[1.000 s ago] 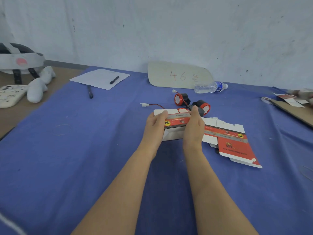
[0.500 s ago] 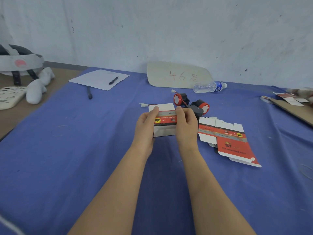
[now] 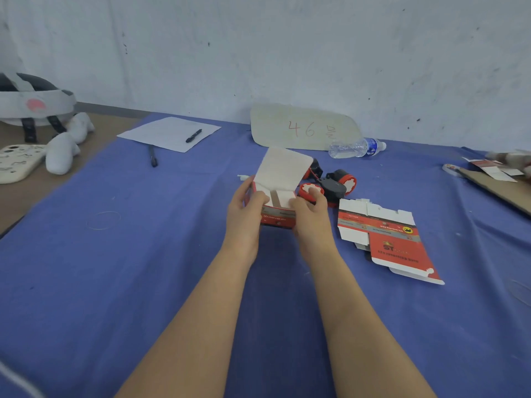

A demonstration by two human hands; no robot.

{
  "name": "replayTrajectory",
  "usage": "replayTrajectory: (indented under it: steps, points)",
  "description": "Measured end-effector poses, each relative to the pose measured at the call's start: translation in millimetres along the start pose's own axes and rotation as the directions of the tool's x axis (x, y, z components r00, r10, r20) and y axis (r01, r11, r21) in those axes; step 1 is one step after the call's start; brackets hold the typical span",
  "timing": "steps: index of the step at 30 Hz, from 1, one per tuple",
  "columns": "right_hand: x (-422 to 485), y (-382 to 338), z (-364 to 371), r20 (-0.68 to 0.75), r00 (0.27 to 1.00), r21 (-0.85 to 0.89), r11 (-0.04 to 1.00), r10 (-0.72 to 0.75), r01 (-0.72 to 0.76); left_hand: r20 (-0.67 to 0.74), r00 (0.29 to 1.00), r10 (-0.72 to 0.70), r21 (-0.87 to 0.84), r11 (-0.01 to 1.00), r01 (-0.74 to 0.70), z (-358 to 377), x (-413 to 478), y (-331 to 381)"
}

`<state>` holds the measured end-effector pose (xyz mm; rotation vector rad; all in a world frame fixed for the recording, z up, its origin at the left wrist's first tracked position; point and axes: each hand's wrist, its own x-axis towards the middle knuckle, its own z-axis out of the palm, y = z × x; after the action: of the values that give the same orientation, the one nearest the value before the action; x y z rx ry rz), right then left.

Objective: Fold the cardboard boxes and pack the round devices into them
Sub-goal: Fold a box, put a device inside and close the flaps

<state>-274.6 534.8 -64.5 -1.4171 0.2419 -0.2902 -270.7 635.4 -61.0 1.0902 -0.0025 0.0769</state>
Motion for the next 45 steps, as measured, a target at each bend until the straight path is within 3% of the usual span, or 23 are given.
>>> replayTrajectory:
  steps: [6,8,11,13,15,17,21,24,27,31,33,36,38,40,42,45]
  points:
    - [-4.0,-0.8,2.6,0.122,0.992,0.056,0.998,0.026,-0.033,0.033,0.999,0.026,-0.09,0.996,-0.023,-1.0,1.2,0.0]
    - [-4.8,-2.0,5.3,0.145,0.986,0.091,0.992,0.076,-0.09,0.062,0.998,0.032,-0.035,0.999,-0.03,1.2,1.5,-0.3]
    - [-8.9,-2.8,9.5,0.164,0.98,-0.103,0.99,0.108,-0.092,-0.027,0.999,0.025,0.091,0.996,-0.022,5.6,-1.5,-1.6]
    - [-8.0,-3.9,9.4,0.121,0.992,-0.171,0.985,0.021,0.0,-0.072,0.997,0.026,0.089,0.996,-0.02,3.4,-0.7,-1.9]
    - [-6.0,-9.3,5.7,0.106,0.994,0.052,0.998,-0.037,0.031,-0.11,0.994,0.026,0.09,0.996,-0.016,-0.1,0.8,0.8]
    - [-2.9,-17.7,0.5,0.113,0.994,0.319,0.947,-0.008,-0.029,-0.148,0.989,0.009,0.116,0.993,0.008,-3.1,3.5,1.7]
    - [-4.4,-18.7,-7.9,0.082,0.988,0.333,0.931,0.131,-0.151,-0.165,0.984,-0.059,0.149,0.985,0.084,-3.0,2.6,2.1]
    - [-7.6,-20.4,-11.0,0.236,0.952,0.365,0.891,0.193,-0.271,-0.179,0.981,-0.07,0.149,0.984,0.097,-5.6,1.6,4.7]
    - [-7.6,-22.0,-13.7,0.352,0.926,0.301,0.921,0.135,-0.249,-0.143,0.986,-0.085,0.101,0.99,0.1,-8.7,1.4,7.4]
    - [-8.1,-19.7,-15.6,0.392,0.917,0.221,0.961,0.07,-0.168,-0.097,0.993,-0.069,0.113,0.99,0.08,-8.6,0.8,6.3]
    - [-9.4,-19.0,-14.0,0.319,0.947,0.115,0.99,0.042,-0.082,-0.083,0.994,-0.066,0.138,0.988,0.077,-7.0,-0.1,6.0]
    - [-6.8,-14.2,-11.0,0.074,0.996,-0.244,0.968,-0.042,0.059,-0.008,0.991,-0.132,0.082,0.988,0.132,-5.3,-3.0,8.3]
    - [-4.2,-14.2,-9.3,-0.023,0.999,-0.316,0.948,0.023,-0.029,0.09,0.976,-0.2,0.023,0.98,0.199,-4.8,-4.0,8.2]
    - [-2.2,-16.3,-7.1,-0.055,0.974,-0.293,0.929,0.218,-0.225,0.219,0.95,-0.224,-0.072,0.967,0.245,-3.9,-5.6,8.0]
    - [-0.8,-14.8,-3.9,0.004,0.933,-0.325,0.882,0.361,-0.34,0.293,0.929,-0.225,-0.153,0.948,0.278,-5.1,-5.6,9.5]
    - [-2.3,-13.8,0.5,0.096,0.906,-0.335,0.871,0.412,-0.361,0.292,0.925,-0.242,-0.154,0.943,0.295,-7.8,-3.2,8.9]
